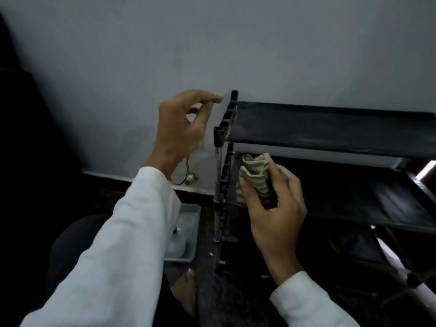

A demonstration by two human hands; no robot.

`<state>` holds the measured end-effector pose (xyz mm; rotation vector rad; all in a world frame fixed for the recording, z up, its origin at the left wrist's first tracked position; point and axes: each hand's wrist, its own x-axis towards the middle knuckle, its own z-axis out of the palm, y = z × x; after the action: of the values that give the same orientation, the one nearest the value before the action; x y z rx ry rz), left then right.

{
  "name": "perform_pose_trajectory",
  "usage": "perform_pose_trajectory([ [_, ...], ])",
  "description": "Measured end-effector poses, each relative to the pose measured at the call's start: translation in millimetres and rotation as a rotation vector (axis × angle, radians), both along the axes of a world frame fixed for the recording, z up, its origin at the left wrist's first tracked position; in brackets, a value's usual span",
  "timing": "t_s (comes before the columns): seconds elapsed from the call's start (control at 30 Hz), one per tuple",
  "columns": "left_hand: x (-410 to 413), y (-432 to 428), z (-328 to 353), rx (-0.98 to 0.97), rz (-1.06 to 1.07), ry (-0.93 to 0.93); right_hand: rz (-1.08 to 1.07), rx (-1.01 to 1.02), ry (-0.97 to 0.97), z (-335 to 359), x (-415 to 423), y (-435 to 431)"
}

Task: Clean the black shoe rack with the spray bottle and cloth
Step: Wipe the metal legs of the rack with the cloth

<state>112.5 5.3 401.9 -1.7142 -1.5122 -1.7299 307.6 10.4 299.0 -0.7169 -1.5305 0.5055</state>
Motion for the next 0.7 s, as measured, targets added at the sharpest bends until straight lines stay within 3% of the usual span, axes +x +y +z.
perform_pose_trajectory([
  [0.07,-11.0,-0.2,0.3,-0.094,-0.141,-0.158,-0.006,0.052,-0.008,12.4,-22.7,-1.9],
  [0.17,-18.9,1.5,-2.2,-0.226,-0.347,-0.24,-0.027,0.088,0.02,26.4,-51.5,0.3],
  [0.4,-38.8,17.6,0.8,-0.536,-0.583,-0.185,-0.17,0.188,0.082,19.0,-87.5,18.6],
  [0.7,-48.7,24.3,-14.8,-0.481,-0.731,-0.324,-0.193,0.1,0.032,-54.6,-99.6,14.3],
])
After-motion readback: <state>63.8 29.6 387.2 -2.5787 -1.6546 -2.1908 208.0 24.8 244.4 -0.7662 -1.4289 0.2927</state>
